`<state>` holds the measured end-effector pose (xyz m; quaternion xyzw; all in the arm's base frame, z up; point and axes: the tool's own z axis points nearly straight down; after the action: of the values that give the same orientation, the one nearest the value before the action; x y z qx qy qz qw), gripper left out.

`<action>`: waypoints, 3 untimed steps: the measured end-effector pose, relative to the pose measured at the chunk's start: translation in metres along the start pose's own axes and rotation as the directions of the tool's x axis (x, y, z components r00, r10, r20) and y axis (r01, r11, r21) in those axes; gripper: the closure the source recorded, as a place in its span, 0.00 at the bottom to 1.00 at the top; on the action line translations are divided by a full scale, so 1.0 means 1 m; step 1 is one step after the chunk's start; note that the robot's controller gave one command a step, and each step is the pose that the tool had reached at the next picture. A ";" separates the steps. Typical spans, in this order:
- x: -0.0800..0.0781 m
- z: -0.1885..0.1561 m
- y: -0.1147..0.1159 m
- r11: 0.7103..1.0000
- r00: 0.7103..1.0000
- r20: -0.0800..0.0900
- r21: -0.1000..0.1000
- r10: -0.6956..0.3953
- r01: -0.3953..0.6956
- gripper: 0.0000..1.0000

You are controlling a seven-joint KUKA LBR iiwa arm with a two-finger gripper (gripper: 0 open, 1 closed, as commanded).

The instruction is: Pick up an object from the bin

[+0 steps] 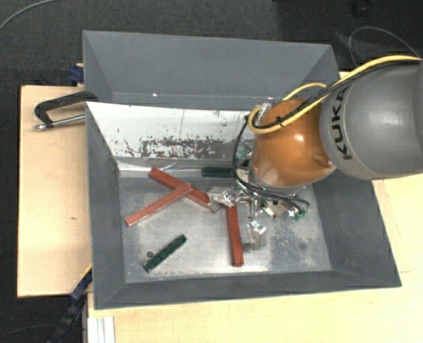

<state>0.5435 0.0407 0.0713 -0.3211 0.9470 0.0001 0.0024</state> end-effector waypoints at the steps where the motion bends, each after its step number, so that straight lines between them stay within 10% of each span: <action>1: -0.004 -0.004 -0.001 1.000 1.000 0.012 0.004 0.001 -0.001 1.00; 2: 0.000 0.000 0.000 1.000 1.000 0.001 0.000 0.001 -0.001 0.00; 3: 0.000 0.000 0.001 1.000 1.000 0.000 -0.001 0.001 -0.001 1.00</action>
Offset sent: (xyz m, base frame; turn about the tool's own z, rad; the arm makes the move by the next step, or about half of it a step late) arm 0.0000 0.0000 0.0000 0.0000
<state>0.5429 0.0410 0.0708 -0.3207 0.9472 0.0008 0.0022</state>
